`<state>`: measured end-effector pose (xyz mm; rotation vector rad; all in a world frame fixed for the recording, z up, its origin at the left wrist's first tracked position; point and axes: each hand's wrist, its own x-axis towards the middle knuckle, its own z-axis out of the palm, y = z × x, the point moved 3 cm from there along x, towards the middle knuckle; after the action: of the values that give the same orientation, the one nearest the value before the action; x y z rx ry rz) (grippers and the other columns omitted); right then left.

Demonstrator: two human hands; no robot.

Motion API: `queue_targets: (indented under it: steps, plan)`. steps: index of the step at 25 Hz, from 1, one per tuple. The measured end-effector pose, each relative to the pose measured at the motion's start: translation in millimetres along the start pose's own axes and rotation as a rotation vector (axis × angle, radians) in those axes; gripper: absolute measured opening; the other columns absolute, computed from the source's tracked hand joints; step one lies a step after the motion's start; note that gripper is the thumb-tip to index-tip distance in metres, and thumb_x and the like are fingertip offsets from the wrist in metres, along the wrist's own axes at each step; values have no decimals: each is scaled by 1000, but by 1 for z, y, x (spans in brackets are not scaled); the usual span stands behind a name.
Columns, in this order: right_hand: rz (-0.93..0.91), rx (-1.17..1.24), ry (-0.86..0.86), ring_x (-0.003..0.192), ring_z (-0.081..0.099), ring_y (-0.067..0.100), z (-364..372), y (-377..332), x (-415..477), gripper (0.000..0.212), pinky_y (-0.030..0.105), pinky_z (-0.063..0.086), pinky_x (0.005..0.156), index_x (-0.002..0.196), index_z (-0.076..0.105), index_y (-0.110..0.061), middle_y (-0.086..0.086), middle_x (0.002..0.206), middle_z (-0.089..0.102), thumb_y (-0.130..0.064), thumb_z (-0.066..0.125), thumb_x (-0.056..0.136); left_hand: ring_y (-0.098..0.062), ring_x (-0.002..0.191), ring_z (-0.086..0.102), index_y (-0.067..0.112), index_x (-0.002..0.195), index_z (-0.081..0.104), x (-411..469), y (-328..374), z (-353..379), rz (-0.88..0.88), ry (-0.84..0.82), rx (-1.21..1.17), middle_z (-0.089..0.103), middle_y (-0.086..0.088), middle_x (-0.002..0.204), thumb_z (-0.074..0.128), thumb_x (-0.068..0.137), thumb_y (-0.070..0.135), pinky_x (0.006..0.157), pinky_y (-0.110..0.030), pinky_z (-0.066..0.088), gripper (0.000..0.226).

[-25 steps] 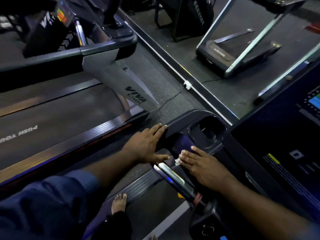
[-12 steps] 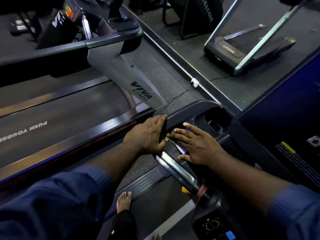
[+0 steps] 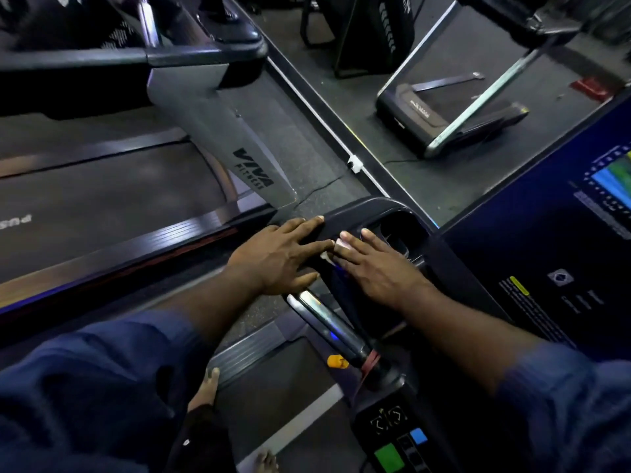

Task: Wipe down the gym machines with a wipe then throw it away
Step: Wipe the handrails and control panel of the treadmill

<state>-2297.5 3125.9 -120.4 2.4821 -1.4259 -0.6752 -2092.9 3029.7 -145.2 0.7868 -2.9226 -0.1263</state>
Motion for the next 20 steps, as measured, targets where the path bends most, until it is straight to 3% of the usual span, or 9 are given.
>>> queue_targets:
  steps: [2,6,8,10,13,15,20]
  plan:
    - [-8,0,-63,150,42,22,5,-8,-3,64,45,19,125,152,52,-19,1,158,49,-22,34,90,-27,158,19,51,164,10,1,-1,-1,-9,-1,-23,-2,3,177,28,96,78,114,-47,41,75]
    - [-476,89,-461,159,15,13,17,-16,-51,53,54,13,129,156,46,-30,-13,169,27,-23,38,104,-27,158,21,54,162,11,-3,1,-7,-27,-13,-42,0,4,177,29,94,80,111,-49,45,76]
    - [-500,64,-360,157,23,13,12,-8,-41,56,53,19,127,158,43,-32,-14,168,30,-31,34,102,-26,158,20,53,162,11,-3,-2,-5,-36,-43,-38,1,3,177,30,95,80,109,-48,46,75]
    - [-279,0,-199,153,32,12,11,-7,-17,60,49,20,127,159,40,-30,-11,165,35,-45,30,101,-27,157,21,51,163,13,-2,-2,-2,-33,-47,-34,1,2,176,29,94,81,108,-48,47,76]
    - [69,-50,-119,160,1,12,6,-21,-1,77,45,-14,127,167,6,-24,-3,173,5,-65,23,104,-27,158,19,47,164,17,-2,1,-7,-18,-48,-40,0,2,177,18,91,90,115,-48,41,85]
    - [259,-38,-197,158,-15,13,-8,-33,-18,89,46,-26,122,165,-10,-19,1,173,-13,-71,22,101,-25,160,14,42,165,23,-4,6,-15,10,-39,-72,-1,3,177,15,86,98,122,-49,31,98]
    - [431,3,-344,156,-27,17,-22,-51,-60,97,47,-26,122,161,-21,-14,4,168,-30,-77,18,98,-19,162,11,35,165,28,-11,8,-18,82,-83,-35,6,6,177,17,73,108,126,-48,23,118]
